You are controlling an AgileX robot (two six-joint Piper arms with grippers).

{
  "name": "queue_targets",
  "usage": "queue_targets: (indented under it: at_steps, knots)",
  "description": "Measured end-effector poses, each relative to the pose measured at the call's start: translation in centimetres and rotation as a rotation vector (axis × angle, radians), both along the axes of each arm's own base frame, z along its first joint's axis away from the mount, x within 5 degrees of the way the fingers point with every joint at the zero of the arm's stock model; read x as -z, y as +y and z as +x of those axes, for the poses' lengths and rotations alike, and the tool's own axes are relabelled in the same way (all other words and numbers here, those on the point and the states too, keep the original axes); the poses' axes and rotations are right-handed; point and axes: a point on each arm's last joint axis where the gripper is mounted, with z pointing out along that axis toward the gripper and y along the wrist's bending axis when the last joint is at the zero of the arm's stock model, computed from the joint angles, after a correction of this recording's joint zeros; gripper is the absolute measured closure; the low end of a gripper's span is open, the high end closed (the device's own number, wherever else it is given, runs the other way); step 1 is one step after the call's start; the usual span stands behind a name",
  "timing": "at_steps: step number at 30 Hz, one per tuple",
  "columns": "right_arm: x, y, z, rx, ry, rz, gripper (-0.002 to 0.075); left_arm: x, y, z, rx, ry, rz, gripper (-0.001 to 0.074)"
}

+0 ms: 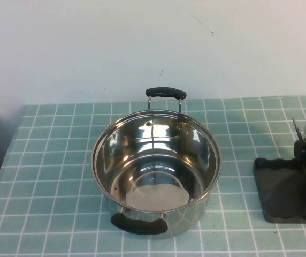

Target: Put pot lid on rack

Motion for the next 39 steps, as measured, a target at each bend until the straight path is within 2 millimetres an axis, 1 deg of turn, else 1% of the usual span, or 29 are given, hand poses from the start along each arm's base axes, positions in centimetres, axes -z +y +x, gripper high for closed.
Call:
queue_targets:
  at_steps: [2,4,7,10,13,15,18,20,22,26,34,39]
  knots:
    - [-0.4,0.2,-2.3,0.003,-0.093,-0.006,0.0665,0.4,0.7,-1.1,-0.060,-0.069,-0.034,0.0734]
    - [-0.5,0.3,-4.5,0.004,-0.177,-0.010,0.0701,1.0,1.4,-1.6,-0.119,-0.109,-0.056,0.0735]
    - [-0.4,0.5,-6.1,0.003,-0.232,-0.015,0.0720,1.9,1.9,-1.6,-0.175,-0.110,-0.079,0.0735]
    - [-0.3,0.6,-6.6,-0.003,-0.237,-0.020,0.0725,2.6,2.0,-1.4,-0.183,-0.085,-0.091,0.0735]
    - [-0.1,0.7,-6.6,-0.016,-0.224,-0.010,0.0727,3.4,2.2,-0.9,-0.214,-0.050,-0.094,0.0735]
    - [0.4,0.9,-6.5,-0.039,-0.202,0.012,0.0727,4.0,2.5,-0.7,-0.258,-0.033,-0.099,0.0735]
    - [1.7,1.1,-6.2,-0.063,-0.165,0.033,0.0727,5.0,3.0,-0.3,-0.320,-0.006,-0.102,0.0735]
    - [2.6,1.2,-5.9,-0.072,-0.139,0.035,0.0727,5.6,3.0,-0.2,-0.321,0.012,-0.100,0.0736]
    - [3.8,1.2,-5.6,-0.074,-0.111,0.036,0.0727,5.9,3.0,-0.2,-0.321,0.021,-0.100,0.0736]
    - [6.2,1.1,-5.0,-0.075,-0.058,0.040,0.0727,6.0,2.5,-0.2,-0.264,0.033,-0.092,0.0736]
    - [11.5,1.0,-2.9,-0.078,0.123,0.069,0.0727,6.4,1.4,-0.5,-0.144,0.060,-0.070,0.0736]
    - [14.5,1.3,-2.3,-0.109,0.244,0.111,0.0727,6.5,0.9,-0.7,-0.085,0.071,-0.059,0.0736]
